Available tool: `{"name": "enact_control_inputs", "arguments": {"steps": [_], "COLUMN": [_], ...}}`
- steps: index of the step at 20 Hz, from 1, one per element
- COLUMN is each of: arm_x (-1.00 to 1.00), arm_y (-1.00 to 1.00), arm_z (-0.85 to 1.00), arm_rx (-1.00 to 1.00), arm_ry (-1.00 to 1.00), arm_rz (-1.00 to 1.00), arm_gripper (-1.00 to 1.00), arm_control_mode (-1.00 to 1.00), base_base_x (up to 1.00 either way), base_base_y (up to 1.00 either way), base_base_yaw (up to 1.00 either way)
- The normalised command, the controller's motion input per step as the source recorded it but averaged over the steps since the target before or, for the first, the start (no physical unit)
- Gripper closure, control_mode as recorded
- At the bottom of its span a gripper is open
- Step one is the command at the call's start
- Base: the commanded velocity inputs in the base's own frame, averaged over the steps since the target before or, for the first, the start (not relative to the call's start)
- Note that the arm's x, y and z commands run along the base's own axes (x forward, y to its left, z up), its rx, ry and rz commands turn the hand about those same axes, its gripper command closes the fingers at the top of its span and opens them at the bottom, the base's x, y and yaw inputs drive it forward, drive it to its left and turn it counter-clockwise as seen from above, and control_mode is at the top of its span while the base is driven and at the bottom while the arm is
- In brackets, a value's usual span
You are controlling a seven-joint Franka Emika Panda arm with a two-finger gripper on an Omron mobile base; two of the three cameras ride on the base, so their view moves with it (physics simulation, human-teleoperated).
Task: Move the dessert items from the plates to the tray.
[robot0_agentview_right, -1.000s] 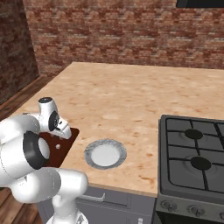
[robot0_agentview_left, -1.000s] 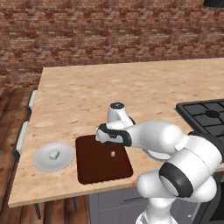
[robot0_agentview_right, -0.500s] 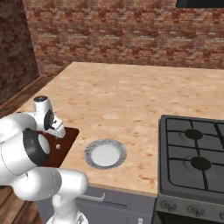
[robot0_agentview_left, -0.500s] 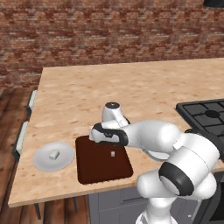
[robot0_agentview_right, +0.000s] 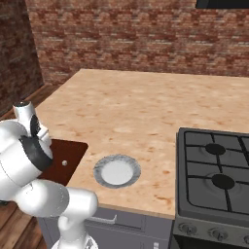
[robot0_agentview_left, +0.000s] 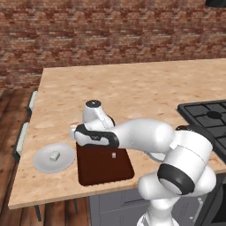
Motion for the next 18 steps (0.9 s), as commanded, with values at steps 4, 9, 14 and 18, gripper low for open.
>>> {"name": "enact_control_inputs", "arguments": {"steps": [4,9,14,18], "arm_x": [0.00,0.00,0.00,0.00], "arm_y": [0.83,0.71,0.47,0.37], "arm_z": [0.50,0.06,-0.05,-0.26], "arm_rx": [0.00,0.00,-0.01,0.00], "arm_ry": [0.00,0.00,0.00,0.03], "arm_rz": [0.00,0.00,0.00,0.00], "arm_gripper": [-1.00,-1.00,-1.00,-1.00], "arm_control_mode": [-1.00,-1.00,-1.00,-1.00], "base_base_x": [0.00,0.00,0.00,0.00], "base_base_y": [0.00,0.00,0.00,0.00], "base_base_yaw": [0.00,0.00,0.00,0.00]}}
